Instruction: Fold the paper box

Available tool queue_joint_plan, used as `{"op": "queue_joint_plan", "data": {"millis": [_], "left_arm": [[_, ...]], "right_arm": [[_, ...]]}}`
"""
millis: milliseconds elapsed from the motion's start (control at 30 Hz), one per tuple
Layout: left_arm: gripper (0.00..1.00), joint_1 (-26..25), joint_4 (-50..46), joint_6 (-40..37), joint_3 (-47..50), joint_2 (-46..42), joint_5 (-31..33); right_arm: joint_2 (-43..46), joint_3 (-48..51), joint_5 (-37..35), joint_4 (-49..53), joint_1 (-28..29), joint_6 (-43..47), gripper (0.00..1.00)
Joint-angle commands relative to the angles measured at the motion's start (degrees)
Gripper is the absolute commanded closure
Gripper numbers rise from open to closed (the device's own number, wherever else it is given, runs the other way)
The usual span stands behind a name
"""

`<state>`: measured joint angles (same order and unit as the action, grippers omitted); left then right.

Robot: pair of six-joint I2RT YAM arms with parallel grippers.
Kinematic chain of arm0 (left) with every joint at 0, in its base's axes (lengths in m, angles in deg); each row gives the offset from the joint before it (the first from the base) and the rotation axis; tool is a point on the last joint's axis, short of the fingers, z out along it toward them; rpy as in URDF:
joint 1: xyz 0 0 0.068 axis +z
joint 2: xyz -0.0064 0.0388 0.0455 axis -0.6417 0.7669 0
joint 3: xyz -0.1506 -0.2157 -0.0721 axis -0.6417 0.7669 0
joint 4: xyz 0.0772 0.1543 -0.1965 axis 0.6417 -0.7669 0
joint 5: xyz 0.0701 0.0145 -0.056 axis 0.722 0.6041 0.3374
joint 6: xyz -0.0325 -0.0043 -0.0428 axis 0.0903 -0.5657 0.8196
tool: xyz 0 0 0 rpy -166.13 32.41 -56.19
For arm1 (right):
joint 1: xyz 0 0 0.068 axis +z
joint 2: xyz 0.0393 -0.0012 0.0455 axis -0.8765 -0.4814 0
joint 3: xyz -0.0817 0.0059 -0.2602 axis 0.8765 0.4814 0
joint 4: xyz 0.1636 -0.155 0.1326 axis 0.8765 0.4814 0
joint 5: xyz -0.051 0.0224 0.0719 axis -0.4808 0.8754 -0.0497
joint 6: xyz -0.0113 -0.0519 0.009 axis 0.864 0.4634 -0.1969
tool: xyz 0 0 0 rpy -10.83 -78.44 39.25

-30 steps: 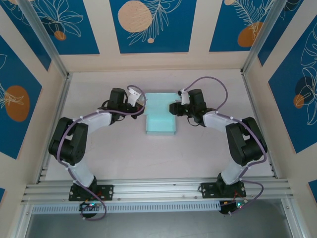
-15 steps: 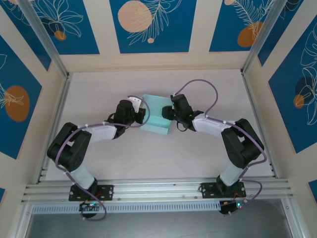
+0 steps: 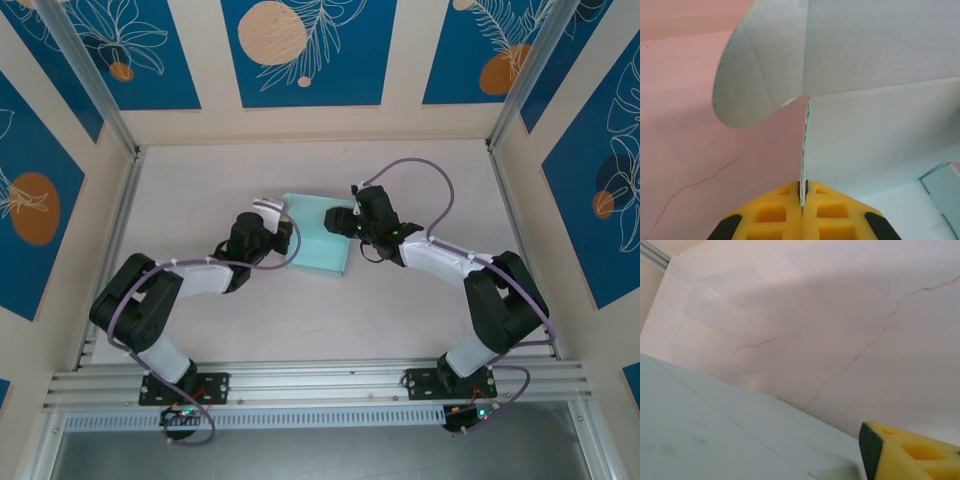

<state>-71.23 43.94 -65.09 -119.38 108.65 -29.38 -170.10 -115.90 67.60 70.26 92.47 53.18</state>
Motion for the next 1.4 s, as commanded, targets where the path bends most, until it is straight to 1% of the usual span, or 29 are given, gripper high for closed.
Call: {"op": "queue_joint_plan", "data": {"millis": [0,67,133,233,333,567,700,767,900,1000,1100,1167,1267,1367], "left_arm": [[1.0,-0.6,4.2,-1.3,0.6,-0.2,0.5],[1.0,-0.7,4.0,-1.6,0.7,-0.3,1.0],[1.0,-0.7,4.2,-2.1,0.8,-0.4,1.2],[1.0,-0.8,4.7,-3.1,1.0,-0.3,1.4],[1.0,-0.9,5.3,-3.8,1.0,0.1,1.5],[1.0,-1.6,6.0,-4.0,0.2,1.6,1.4],[1.0,-2.6,6.4,-4.0,-0.2,2.4,2.7],[1.0,-3.3,7.3,-3.5,-0.1,2.7,3.7],[1.0,-5.2,9.7,-2.2,0.8,3.6,7.5],[1.0,-6.3,11.3,-1.4,1.3,4.1,10.2],[1.0,-6.9,12.2,0.1,1.6,4.4,12.3],[1.0,-7.0,12.7,0.5,1.7,4.6,13.2],[1.0,-6.9,12.6,0.5,1.6,4.2,14.6],[1.0,-6.9,13.0,-1.5,1.6,3.3,15.1]], "right_arm": [[2.0,0.6,3.7,-1.1,-1.0,-3.1,0.27],[2.6,-0.3,3.8,1.0,-1.6,-4.2,0.21],[3.4,-0.9,4.2,2.7,-2.3,-5.1,0.17],[4.6,-1.5,7.2,3.5,-3.7,-6.6,0.13],[5.0,-2.3,10.5,3.7,-5.1,-8.1,0.11],[4.0,-2.3,14.7,1.6,-7.0,-11.4,0.09],[3.0,-0.9,16.1,-1.0,-7.0,-16.6,0.08],[2.6,0.7,15.7,-3.3,-6.4,-19.2,0.08],[2.6,3.4,10.9,-5.8,-4.0,-22.9,0.1],[2.4,5.8,8.7,-9.0,-2.6,-25.8,0.11],[2.3,8.1,7.9,-13.1,-2.1,-28.1,0.12],[2.4,8.5,8.6,-15.6,-2.1,-27.5,0.11],[3.3,5.3,9.6,-11.2,-2.4,-24.3,0.09],[5.4,2.0,9.7,-2.6,-4.1,-22.7,0.07]]}}
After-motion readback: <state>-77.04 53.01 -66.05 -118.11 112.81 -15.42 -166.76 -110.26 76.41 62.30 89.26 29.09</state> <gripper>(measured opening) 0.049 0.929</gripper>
